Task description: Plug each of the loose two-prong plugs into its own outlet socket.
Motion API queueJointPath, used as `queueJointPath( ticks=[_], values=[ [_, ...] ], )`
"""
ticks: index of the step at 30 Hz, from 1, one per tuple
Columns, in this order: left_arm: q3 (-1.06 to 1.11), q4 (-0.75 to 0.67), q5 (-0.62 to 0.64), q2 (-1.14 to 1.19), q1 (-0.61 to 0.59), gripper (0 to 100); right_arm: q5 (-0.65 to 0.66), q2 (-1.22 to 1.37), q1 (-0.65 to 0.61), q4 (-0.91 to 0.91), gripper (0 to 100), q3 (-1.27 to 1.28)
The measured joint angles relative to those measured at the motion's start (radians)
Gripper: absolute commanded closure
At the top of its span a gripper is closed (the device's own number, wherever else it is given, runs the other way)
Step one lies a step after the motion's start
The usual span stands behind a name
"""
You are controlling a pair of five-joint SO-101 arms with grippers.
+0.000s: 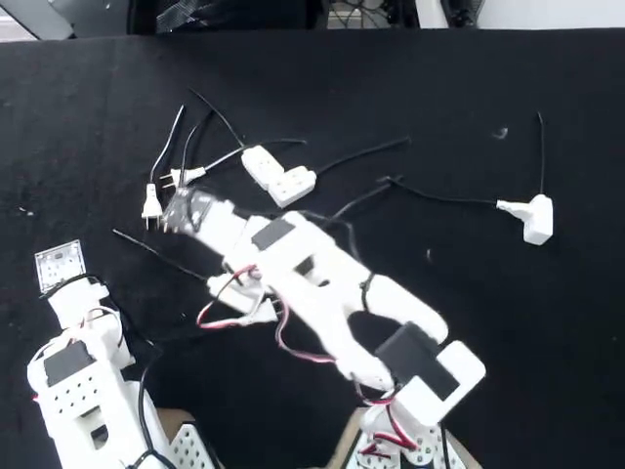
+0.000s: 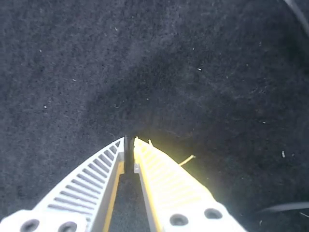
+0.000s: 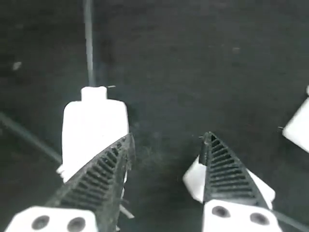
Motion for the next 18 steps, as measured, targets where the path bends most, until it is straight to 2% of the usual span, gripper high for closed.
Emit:
queueJointPath(
  ticks=[6,13,18],
  values=[
    [0.000,0.000,0.000,0.000,0.000,95,-0.006,-0.057,-0.095,0.071,77.6,0.000],
    [0.000,0.000,0.000,0.000,0.000,95,-0.008,-0.166,-0.071,0.157,77.3,0.000],
    [0.000,0.000,0.000,0.000,0.000,95,-0.089,-0.269,-0.146,0.198,77.3,0.055]
  ],
)
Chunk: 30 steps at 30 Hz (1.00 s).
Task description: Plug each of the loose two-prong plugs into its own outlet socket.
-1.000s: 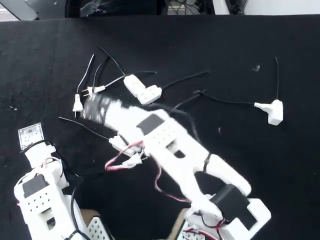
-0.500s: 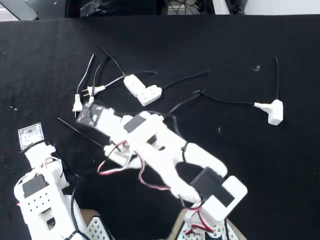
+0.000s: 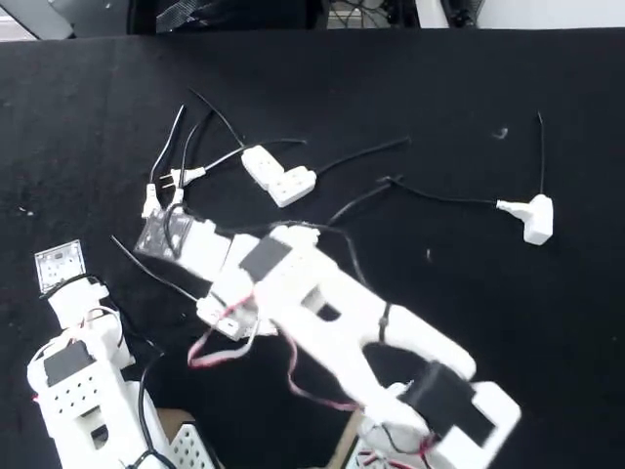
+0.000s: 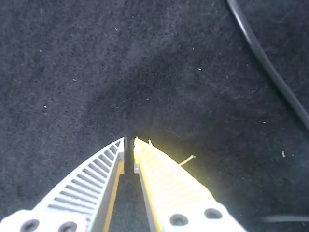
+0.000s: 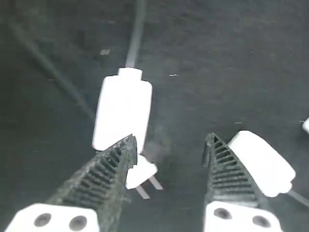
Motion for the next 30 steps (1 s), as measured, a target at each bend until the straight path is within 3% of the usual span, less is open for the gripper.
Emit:
queueJointPath(
  ticks=[10,17,23,30],
  values=[
    [0.000,0.000,0.000,0.000,0.000,95,-0.101,-0.020,-0.061,-0.229,77.3,0.203],
    [0.000,0.000,0.000,0.000,0.000,95,-0.002,0.058,0.006,-0.264,77.3,0.167],
    [0.000,0.000,0.000,0.000,0.000,95,0.048,0.083,0.109,-0.241,77.3,0.100],
    [0.000,0.000,0.000,0.000,0.000,95,-0.018,0.083,0.057,-0.084,77.2,0.028]
  ],
)
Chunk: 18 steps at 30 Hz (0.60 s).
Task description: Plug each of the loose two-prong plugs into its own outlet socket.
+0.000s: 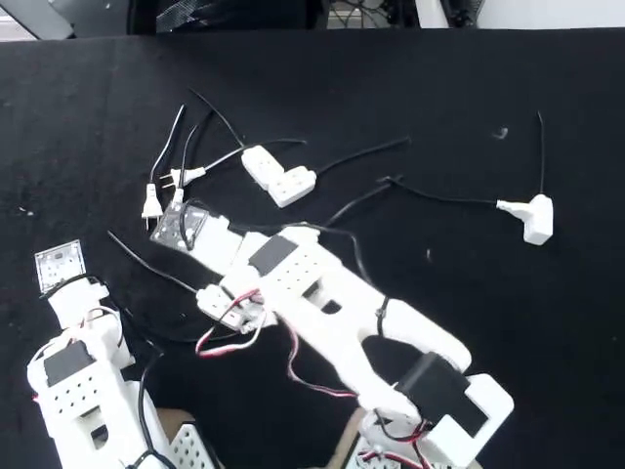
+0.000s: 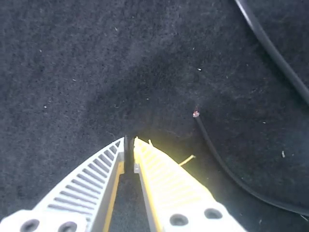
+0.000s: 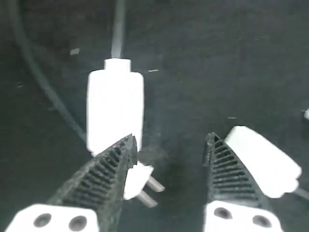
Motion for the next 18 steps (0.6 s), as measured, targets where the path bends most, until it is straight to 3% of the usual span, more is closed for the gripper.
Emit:
queueJointPath(
  ticks=[7,12,18],
  values=[
    [0.000,0.000,0.000,0.000,0.000,95,-0.044,0.002,-0.114,-0.006,77.2,0.031],
    [0.000,0.000,0.000,0.000,0.000,95,-0.034,0.011,-0.074,-0.110,77.2,0.081],
    [0.000,0.000,0.000,0.000,0.000,95,0.074,0.011,0.021,-0.183,77.2,0.115]
  ],
)
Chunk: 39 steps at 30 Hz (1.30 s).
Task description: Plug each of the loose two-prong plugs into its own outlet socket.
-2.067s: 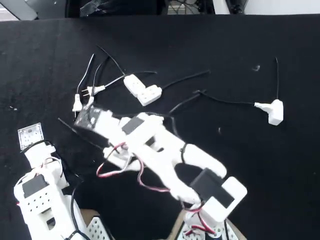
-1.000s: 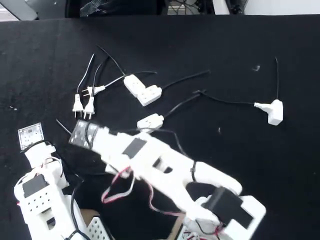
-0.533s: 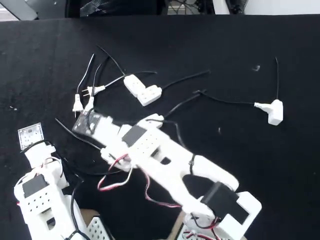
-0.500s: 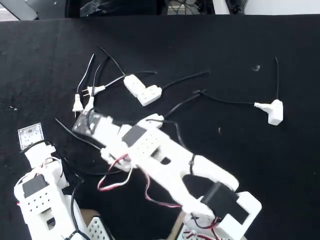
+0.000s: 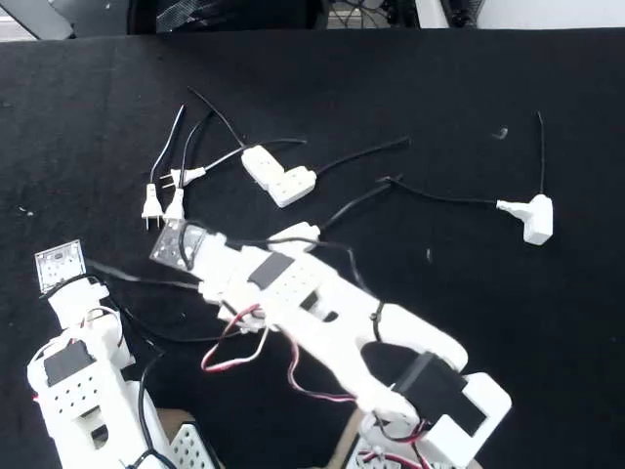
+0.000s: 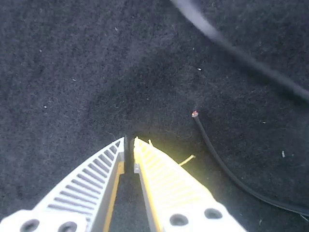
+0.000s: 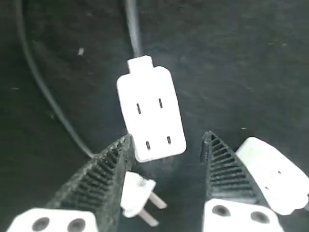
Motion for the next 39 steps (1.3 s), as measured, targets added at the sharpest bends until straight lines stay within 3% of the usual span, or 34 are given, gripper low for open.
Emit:
queueJointPath(
  ticks=[8,15,19,25,37,39],
  values=[
    [0.000,0.000,0.000,0.000,0.000,95,0.094,0.000,0.020,0.006,77.2,0.000],
    [0.000,0.000,0.000,0.000,0.000,95,0.107,-0.155,0.021,0.239,77.2,-0.049],
    [0.000,0.000,0.000,0.000,0.000,95,0.196,-0.245,-0.041,0.315,77.3,-0.018],
    [0.000,0.000,0.000,0.000,0.000,95,0.258,-0.233,-0.080,0.224,77.4,0.106],
    [0.000,0.000,0.000,0.000,0.000,95,0.324,0.048,-0.083,0.155,77.8,0.037],
    [0.000,0.000,0.000,0.000,0.000,95,0.324,0.058,-0.083,0.155,83.2,0.028]
  ],
)
